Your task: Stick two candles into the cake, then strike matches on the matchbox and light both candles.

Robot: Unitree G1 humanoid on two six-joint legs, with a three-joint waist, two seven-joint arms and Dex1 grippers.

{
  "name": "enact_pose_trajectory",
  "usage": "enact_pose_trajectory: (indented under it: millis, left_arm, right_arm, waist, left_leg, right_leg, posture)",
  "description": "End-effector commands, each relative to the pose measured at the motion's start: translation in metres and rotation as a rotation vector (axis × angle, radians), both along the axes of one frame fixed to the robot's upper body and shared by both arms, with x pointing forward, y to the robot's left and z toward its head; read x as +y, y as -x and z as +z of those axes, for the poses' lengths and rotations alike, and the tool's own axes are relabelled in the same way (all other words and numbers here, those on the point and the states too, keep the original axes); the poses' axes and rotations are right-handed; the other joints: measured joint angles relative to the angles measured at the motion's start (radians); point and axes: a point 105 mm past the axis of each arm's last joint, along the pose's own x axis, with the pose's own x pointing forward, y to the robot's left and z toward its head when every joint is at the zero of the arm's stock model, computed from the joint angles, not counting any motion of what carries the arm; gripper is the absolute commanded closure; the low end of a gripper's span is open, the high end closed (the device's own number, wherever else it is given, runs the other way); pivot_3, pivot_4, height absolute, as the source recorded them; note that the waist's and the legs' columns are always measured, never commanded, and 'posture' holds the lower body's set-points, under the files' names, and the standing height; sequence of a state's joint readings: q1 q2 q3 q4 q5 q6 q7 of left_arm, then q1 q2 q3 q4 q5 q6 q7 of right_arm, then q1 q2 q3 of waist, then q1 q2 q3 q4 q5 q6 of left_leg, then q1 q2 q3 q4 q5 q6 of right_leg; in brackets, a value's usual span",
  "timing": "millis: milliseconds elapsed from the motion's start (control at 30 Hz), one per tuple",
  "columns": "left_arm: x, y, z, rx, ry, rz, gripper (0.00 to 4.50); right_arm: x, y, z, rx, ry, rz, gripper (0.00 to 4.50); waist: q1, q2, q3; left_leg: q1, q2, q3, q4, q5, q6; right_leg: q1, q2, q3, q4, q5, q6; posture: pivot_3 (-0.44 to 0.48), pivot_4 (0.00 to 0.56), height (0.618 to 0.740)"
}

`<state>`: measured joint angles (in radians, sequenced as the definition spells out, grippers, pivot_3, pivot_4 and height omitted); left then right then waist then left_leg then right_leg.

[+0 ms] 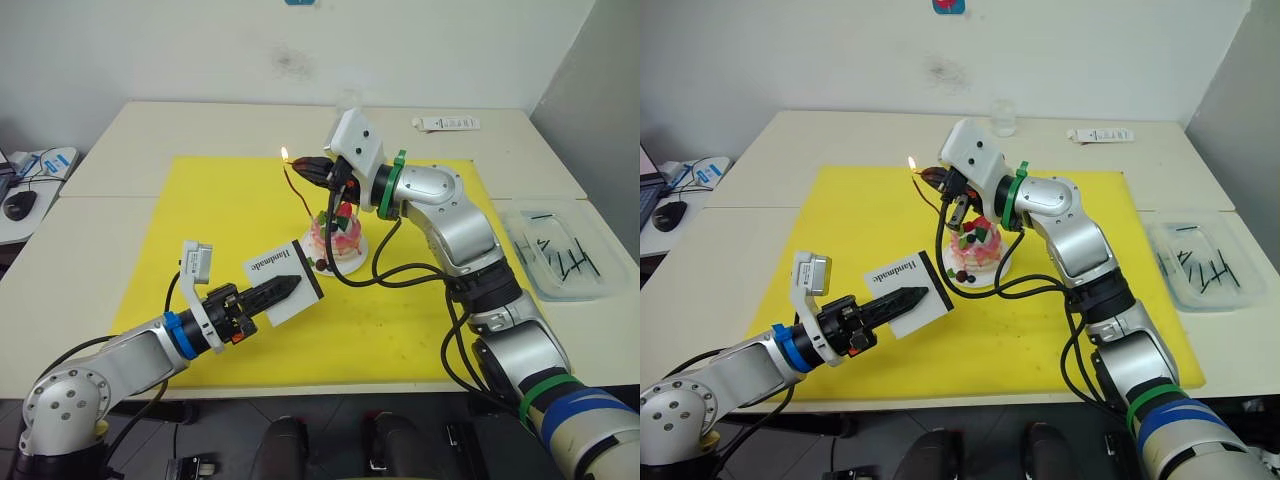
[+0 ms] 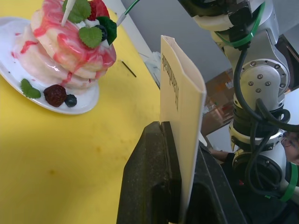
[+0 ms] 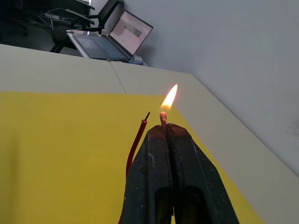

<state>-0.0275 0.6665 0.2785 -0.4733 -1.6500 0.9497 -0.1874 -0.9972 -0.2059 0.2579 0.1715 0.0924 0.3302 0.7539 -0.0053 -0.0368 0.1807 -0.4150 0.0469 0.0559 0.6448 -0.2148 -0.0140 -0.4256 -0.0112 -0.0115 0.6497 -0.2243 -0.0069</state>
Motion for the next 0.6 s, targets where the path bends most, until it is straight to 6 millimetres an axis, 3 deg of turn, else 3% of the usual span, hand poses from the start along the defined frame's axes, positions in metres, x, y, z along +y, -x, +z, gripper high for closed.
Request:
enact_pose_trajectory:
  millis: [33, 600]
  left_arm:
    - [-0.0035, 0.0031, 0.0115, -0.044, 0.020, -0.029, 4.50]
    - [-0.0072, 0.0012, 0.0118, -0.051, 0.014, -0.049, 4.50]
  right_arm:
    - [0.0033, 0.0105, 0.0175, -0.059, -0.020, 0.034, 4.48]
    - [0.0037, 0.0140, 0.0132, -0.048, -0.009, 0.041, 4.48]
  waist:
    - [0.000, 0.000, 0.000]
    - [0.000, 0.000, 0.000]
  left_leg:
    - [0.000, 0.000, 0.000, 0.000, 0.000, 0.000]
    - [0.000, 0.000, 0.000, 0.000, 0.000, 0.000]
  right_leg:
    - [0.000, 0.000, 0.000, 0.000, 0.000, 0.000]
    - [0.000, 0.000, 0.000, 0.000, 0.000, 0.000]
  posture:
    - [0.000, 0.150, 0.740]
    - [0.000, 0.150, 0.740]
